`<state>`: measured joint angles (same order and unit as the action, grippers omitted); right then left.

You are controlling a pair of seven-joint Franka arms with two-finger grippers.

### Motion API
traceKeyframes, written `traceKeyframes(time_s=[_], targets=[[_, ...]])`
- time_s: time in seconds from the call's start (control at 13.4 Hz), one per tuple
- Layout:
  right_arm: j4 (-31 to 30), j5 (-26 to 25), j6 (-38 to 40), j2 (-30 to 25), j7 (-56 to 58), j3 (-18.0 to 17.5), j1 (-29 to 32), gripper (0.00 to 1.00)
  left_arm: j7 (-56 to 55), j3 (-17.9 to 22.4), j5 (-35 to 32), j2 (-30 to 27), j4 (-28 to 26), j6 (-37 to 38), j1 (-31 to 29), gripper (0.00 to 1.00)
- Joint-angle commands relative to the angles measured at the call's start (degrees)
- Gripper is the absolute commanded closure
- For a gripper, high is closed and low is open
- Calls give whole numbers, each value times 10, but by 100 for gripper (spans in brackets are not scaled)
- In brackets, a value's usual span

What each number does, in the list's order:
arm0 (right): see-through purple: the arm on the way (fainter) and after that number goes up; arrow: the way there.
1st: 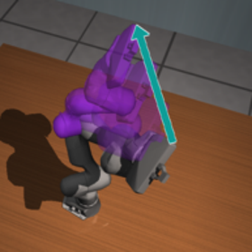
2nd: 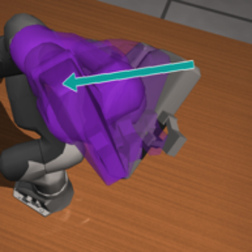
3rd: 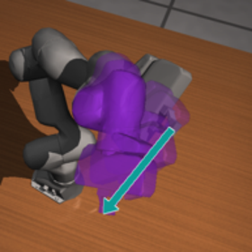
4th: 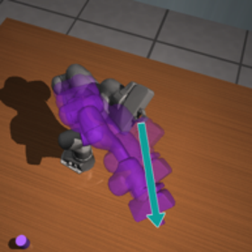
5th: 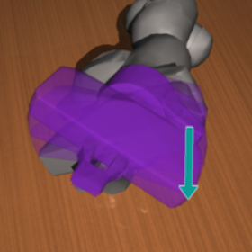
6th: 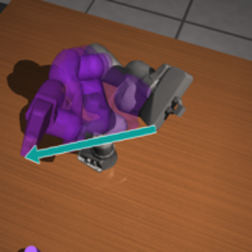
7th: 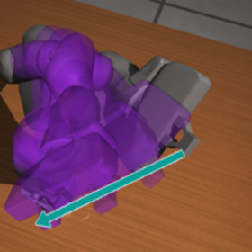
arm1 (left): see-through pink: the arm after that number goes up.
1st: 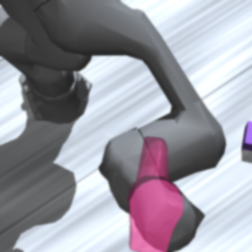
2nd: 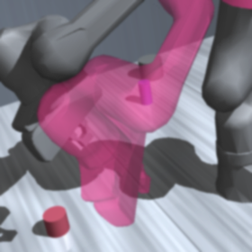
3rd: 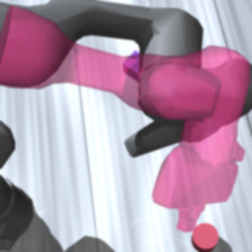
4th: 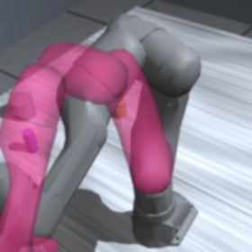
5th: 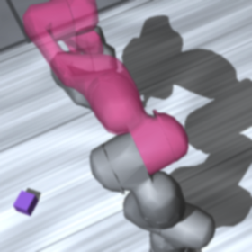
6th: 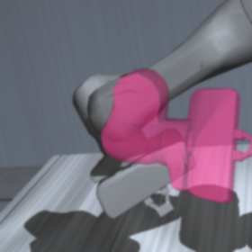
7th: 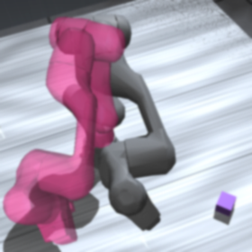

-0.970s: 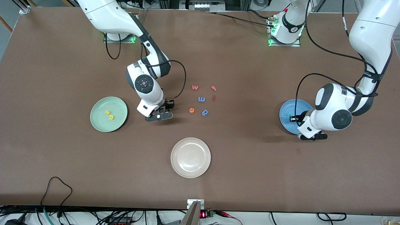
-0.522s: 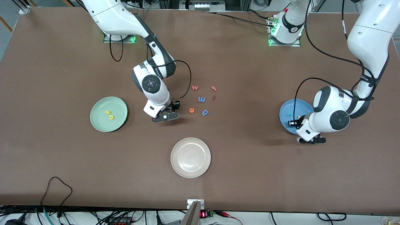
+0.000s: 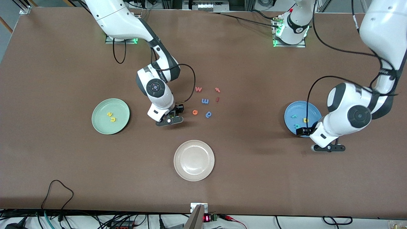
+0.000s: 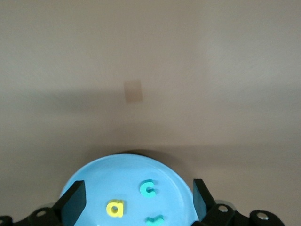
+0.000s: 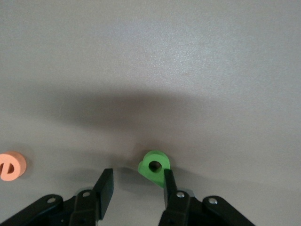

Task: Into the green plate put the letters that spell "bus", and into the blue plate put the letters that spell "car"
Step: 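Grasp the green p with the right gripper while the left gripper retracts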

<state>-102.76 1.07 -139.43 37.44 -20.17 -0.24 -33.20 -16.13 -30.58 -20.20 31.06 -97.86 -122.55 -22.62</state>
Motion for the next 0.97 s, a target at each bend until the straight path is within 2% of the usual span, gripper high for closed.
traceKeyframes(time_s=[0.0,0.15,0.22,0.3,0.45,0.6,0.67,0.9], targets=[[13,4,-2,10,6,3,-1,49,7,-18,-8,-78,17,46,-2,0],[22,2,-1,11,8,8,-1,49,14,-29,2,-82,84,106,6,0],[23,3,-1,11,13,9,0,49,18,-16,20,-91,99,115,32,0],[24,4,-2,11,17,14,0,49,19,26,49,-100,116,132,56,0],[33,3,-1,11,20,16,1,49,64,167,130,-106,169,182,147,0],[33,3,-1,12,18,16,0,56,133,294,198,-122,188,200,211,0],[33,4,-1,14,17,16,-1,56,144,318,219,-137,183,206,217,0],[33,3,-1,18,15,16,-3,56,141,316,222,-170,171,243,213,0]])
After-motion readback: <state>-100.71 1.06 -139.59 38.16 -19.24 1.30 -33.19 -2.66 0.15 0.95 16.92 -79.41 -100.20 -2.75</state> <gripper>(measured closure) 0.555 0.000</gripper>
